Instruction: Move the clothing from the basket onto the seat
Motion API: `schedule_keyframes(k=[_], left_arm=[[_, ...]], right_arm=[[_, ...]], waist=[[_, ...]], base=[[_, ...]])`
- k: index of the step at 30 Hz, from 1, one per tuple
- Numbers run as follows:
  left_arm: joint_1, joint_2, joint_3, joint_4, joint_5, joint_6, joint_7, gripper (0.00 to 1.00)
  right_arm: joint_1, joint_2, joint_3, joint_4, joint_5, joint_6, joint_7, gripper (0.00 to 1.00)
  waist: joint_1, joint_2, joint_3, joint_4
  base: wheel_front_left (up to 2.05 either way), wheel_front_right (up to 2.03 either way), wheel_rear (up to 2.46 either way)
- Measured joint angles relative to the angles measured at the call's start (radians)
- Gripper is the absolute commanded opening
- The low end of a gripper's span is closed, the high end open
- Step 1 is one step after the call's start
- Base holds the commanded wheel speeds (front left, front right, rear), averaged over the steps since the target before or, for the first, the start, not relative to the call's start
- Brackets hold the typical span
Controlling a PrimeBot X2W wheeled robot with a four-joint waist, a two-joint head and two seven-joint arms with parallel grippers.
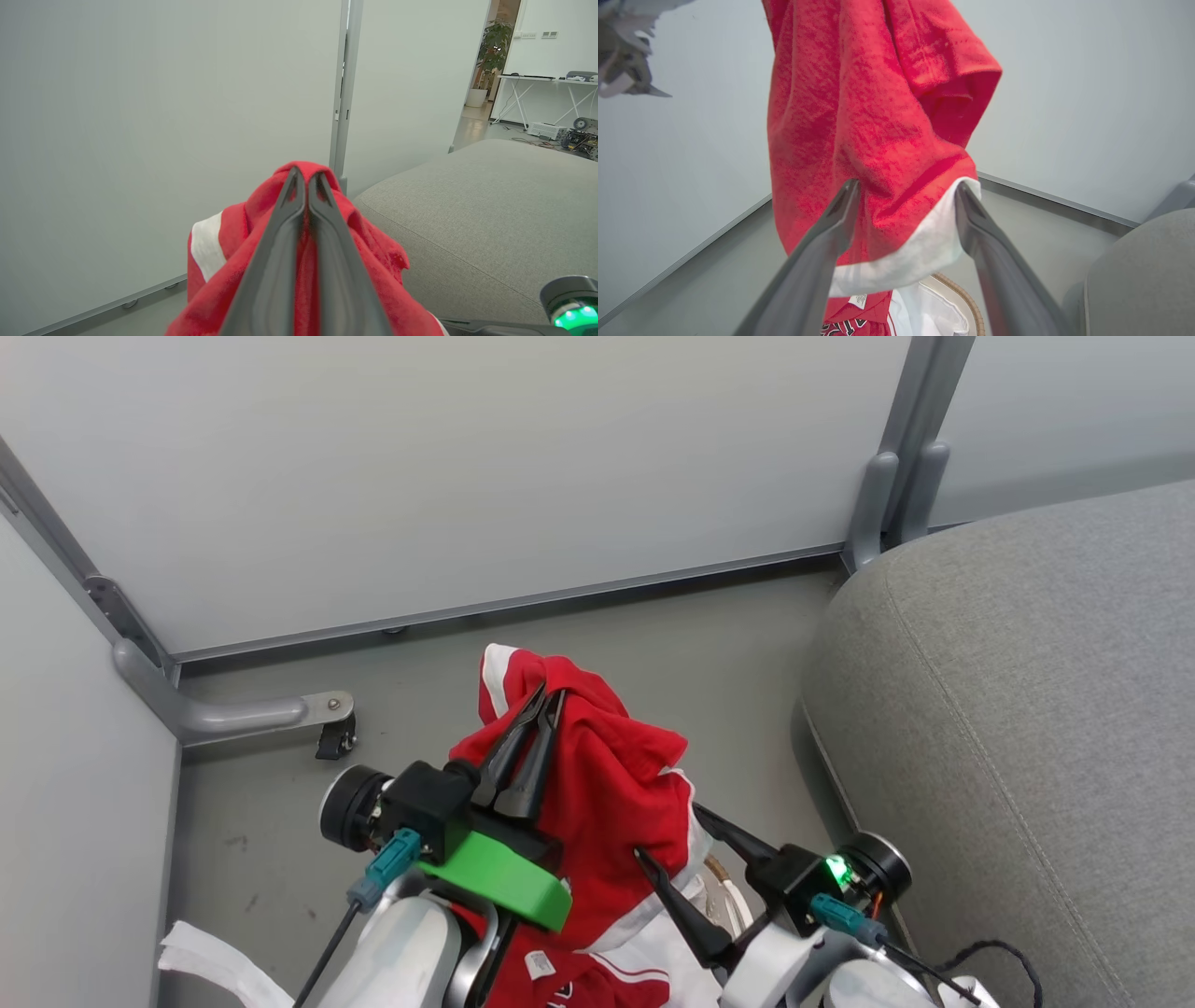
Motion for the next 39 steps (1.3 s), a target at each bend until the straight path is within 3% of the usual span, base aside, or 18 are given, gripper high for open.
schedule_keyframes(k=[5,16,17,18,24,36,37,38,39], left_arm=[[-0.007,-0.002,-0.029,0.004,-0.006,0.0,0.0,0.0],[-0.033,-0.012,-0.095,0.01,-0.027,0.0,0.0,0.0],[-0.037,-0.013,-0.1,0.012,-0.032,0.0,0.0,0.0],[-0.038,-0.014,-0.101,0.012,-0.037,0.0,0.0,0.0],[-0.04,-0.015,-0.099,0.017,-0.042,0.0,0.0,0.0],[-0.04,-0.018,-0.082,0.02,-0.044,0.0,0.0,0.0],[-0.04,-0.018,-0.078,0.022,-0.045,0.0,0.0,0.18],[-0.039,-0.018,-0.078,0.028,-0.045,0.0,0.0,0.93],[-0.039,-0.018,-0.077,0.032,-0.044,0.0,0.0,1.0]], right_arm=[[-0.099,0.001,0.063,0.019,0.017,0.0,0.0,1.0],[-0.189,0.021,0.086,0.177,0.019,0.0,0.0,1.0],[-0.19,0.021,0.093,0.206,0.03,0.0,0.0,0.25],[-0.19,0.021,0.101,0.216,0.046,0.0,0.0,0.0],[-0.19,0.023,0.114,0.205,0.105,0.0,0.0,0.0],[-0.175,0.023,0.094,0.167,0.112,0.0,0.0,0.0],[-0.173,0.023,0.091,0.163,0.112,0.0,0.0,0.0],[-0.17,0.023,0.086,0.159,0.112,0.0,0.0,0.0],[-0.164,0.024,0.082,0.153,0.114,0.0,0.0,0.0]], waist=[[0.0,0.0,0.004,0.017],[0.0,0.0,0.014,0.064],[0.0,0.0,0.016,0.071],[0.0,0.0,0.017,0.074],[0.0,0.0,0.02,0.079],[0.0,0.0,0.023,0.05],[0.0,0.0,0.024,0.047],[0.0,0.0,0.025,0.043],[0.0,0.0,0.026,0.039]], base=[[0.0,0.0,0.0],[0.0,0.0,0.0],[0.0,0.0,0.0],[0.0,0.0,0.0],[0.0,0.0,0.0],[0.0,0.0,0.0],[0.0,0.0,0.0],[0.0,0.0,0.0],[0.0,0.0,0.0]])
